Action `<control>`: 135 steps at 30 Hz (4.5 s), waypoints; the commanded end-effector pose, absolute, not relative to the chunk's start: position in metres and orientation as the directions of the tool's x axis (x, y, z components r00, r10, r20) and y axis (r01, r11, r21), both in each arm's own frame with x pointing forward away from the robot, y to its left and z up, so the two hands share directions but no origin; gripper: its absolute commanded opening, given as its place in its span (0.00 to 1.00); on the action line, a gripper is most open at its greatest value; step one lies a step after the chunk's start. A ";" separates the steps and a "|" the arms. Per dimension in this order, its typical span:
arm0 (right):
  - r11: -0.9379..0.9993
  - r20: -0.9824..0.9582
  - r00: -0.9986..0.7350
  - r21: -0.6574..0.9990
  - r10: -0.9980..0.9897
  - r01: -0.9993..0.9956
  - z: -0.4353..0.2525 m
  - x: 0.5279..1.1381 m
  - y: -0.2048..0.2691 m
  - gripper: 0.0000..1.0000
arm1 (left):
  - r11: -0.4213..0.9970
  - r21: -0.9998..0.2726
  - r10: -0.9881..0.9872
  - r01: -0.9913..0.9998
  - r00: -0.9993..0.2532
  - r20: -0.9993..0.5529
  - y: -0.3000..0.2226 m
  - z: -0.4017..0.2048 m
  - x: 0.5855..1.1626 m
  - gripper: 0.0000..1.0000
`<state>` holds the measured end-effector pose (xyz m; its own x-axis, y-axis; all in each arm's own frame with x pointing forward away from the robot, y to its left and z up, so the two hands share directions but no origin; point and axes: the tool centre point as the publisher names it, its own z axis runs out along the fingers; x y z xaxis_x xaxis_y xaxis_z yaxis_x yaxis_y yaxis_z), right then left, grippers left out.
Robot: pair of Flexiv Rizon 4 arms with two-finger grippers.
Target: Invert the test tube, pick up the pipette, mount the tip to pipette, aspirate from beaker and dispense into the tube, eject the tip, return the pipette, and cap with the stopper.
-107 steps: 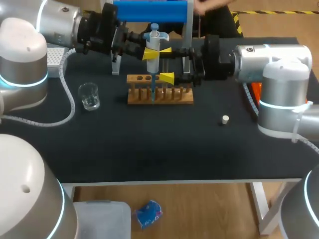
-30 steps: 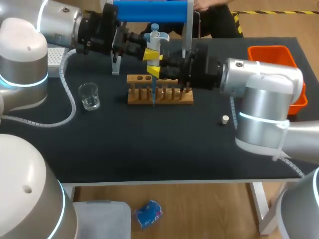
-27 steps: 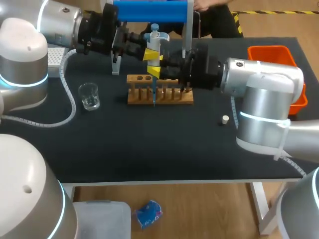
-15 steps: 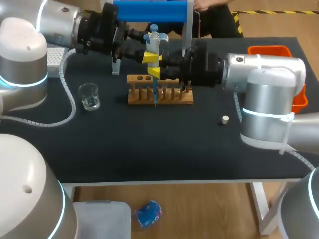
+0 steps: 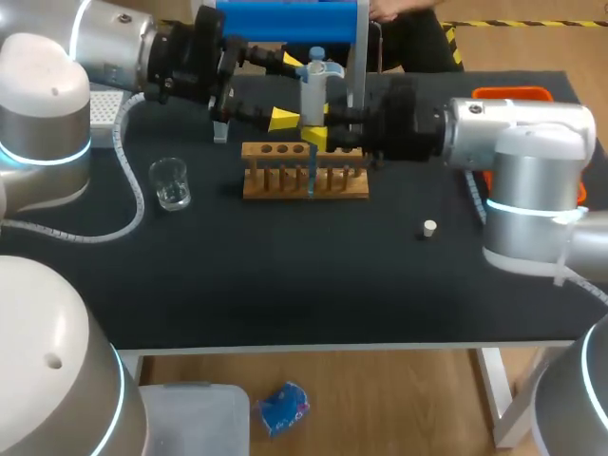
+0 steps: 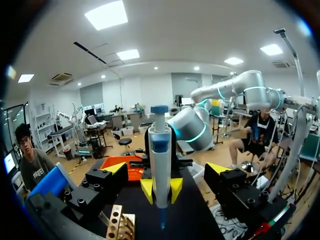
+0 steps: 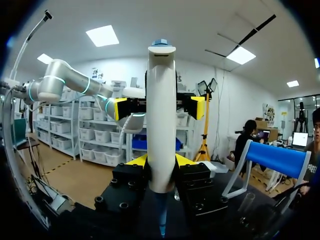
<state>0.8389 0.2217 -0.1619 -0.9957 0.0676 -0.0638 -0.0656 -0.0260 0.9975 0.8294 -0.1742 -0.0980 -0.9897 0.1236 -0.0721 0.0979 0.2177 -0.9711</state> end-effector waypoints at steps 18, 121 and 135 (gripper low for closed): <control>-0.031 -0.107 -0.992 0.994 0.063 -0.109 -0.177 0.857 0.055 0.00 | 0.222 -0.970 0.134 0.102 -0.988 -0.073 -0.182 -0.097 0.831 1.00; -0.025 -0.063 -0.978 0.997 0.199 -0.070 -0.212 0.938 -0.162 0.00 | 0.188 -0.976 0.207 0.108 -0.976 -0.068 -0.375 -0.069 0.881 1.00; -0.025 -0.063 -0.978 0.997 0.199 -0.070 -0.212 0.938 -0.162 0.00 | 0.164 -0.976 0.354 0.141 -0.932 -0.076 -0.446 -0.071 0.914 1.00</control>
<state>0.9373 -0.1607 -0.2114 -0.9772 0.2029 -0.0626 -0.0690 -0.0247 0.9973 0.8843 -0.4060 -0.0714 -0.9552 0.2815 -0.0919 0.1397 0.1546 -0.9781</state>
